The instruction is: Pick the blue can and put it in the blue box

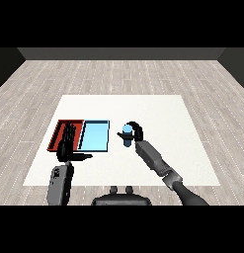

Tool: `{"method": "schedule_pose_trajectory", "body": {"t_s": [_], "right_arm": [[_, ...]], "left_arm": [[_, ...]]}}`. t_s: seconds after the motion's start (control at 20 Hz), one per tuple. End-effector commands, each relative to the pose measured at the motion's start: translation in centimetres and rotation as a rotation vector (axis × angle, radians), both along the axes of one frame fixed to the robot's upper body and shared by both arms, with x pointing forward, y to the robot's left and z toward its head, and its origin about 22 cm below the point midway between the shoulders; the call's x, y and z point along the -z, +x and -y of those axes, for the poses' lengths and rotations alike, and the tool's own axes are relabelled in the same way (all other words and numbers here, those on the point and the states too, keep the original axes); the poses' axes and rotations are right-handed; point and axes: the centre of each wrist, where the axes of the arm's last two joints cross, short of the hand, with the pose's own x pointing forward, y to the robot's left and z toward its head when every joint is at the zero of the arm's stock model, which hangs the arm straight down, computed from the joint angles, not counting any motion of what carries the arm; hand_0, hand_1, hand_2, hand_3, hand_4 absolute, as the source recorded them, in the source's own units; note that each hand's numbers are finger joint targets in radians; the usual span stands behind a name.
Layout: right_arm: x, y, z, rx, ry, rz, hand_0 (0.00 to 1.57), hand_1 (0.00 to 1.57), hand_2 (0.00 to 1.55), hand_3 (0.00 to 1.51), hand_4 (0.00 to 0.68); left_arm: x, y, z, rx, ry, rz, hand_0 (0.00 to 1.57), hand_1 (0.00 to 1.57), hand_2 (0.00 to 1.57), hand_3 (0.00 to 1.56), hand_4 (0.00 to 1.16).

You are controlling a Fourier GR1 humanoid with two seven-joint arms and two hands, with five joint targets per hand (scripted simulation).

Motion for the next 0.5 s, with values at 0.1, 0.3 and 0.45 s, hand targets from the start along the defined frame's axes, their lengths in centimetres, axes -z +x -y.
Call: {"method": "schedule_pose_trajectory", "body": {"t_s": [0.1,0.3,0.45], "right_arm": [[-3.3,0.8,-0.2,0.002,-0.069,0.067,1.43,1.43,1.45,1.40,0.624],[-3.9,-1.1,0.5,-0.030,-0.106,0.142,1.43,1.43,1.45,1.40,0.623],[-6.9,0.7,1.9,-0.016,-0.164,0.182,1.44,1.44,1.45,1.39,0.620]], "left_arm": [[0.3,0.9,1.3,0.042,0.048,-0.038,0.00,0.00,0.00,0.00,0.00],[1.3,0.6,4.6,0.124,0.030,-0.076,0.00,0.00,0.00,0.00,0.00],[0.4,1.0,6.2,0.118,0.054,-0.107,0.00,0.00,0.00,0.00,0.00]]}}
